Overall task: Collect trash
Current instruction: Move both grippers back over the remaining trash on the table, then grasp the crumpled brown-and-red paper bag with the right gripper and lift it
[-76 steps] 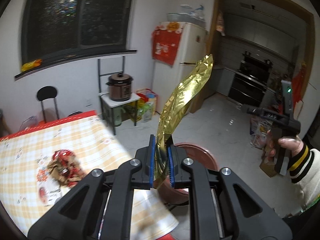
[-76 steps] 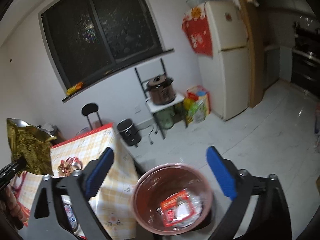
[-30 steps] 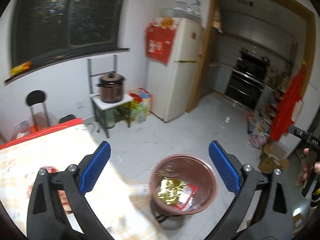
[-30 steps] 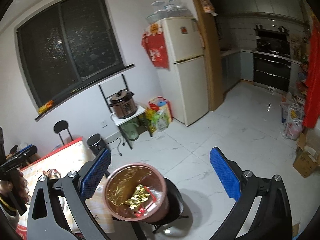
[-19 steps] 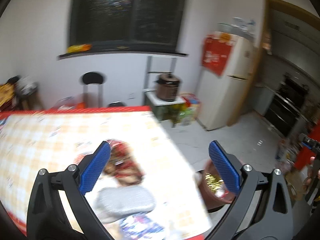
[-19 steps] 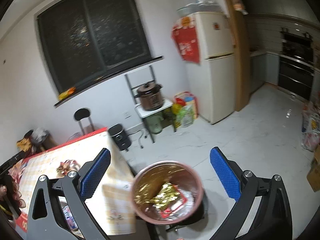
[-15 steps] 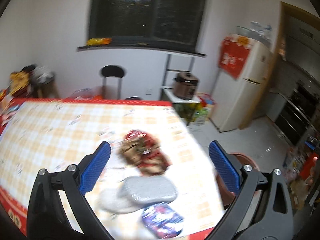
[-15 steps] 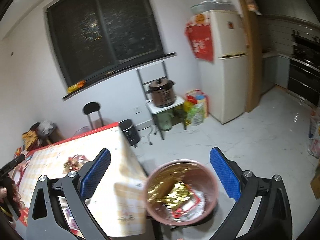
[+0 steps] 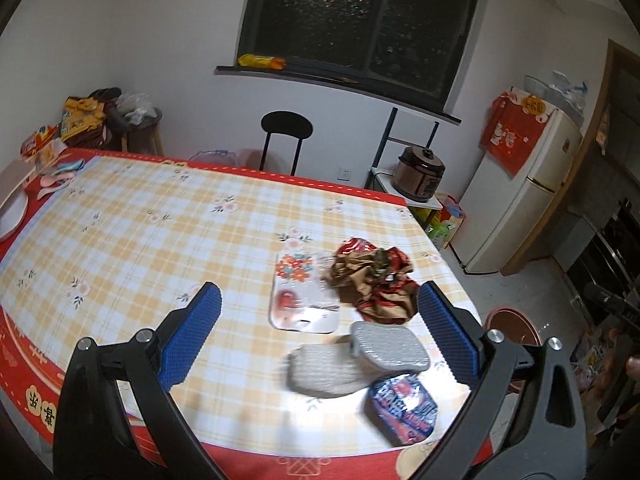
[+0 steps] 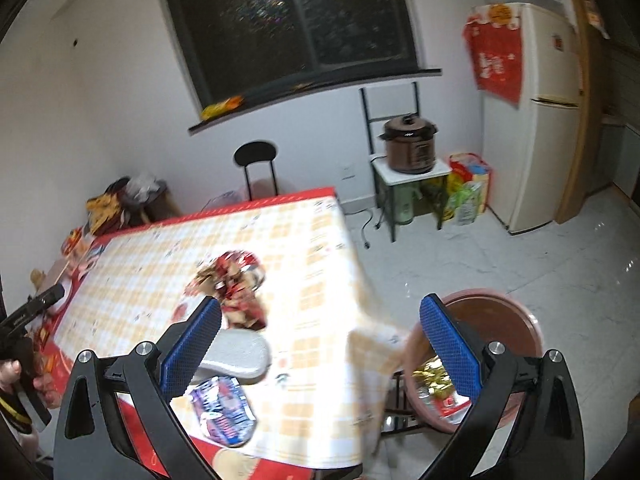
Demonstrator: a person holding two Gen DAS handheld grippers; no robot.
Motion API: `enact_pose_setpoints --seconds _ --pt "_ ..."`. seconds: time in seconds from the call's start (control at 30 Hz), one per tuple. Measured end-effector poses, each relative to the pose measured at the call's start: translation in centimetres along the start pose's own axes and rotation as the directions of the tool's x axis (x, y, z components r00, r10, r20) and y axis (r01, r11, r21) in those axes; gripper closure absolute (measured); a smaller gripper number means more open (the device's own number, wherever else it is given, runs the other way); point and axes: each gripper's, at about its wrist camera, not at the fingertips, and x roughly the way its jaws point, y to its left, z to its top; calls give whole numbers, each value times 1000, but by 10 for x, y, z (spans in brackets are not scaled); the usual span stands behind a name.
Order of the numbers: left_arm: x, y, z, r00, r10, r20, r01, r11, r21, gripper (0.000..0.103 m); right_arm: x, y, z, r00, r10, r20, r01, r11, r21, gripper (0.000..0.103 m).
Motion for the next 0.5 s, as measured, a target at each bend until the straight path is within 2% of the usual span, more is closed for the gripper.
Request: enact_pose_setpoints --seconds 0.3,0.5 --pt "18 55 -9 998 -41 -42 39 998 -49 6 41 65 -22 993 -23 -120 15 998 -63 5" --pt "35 91 -16 994 -79 -79 73 994 -80 6 61 97 -37 985 -40 -169 26 996 -87 5"
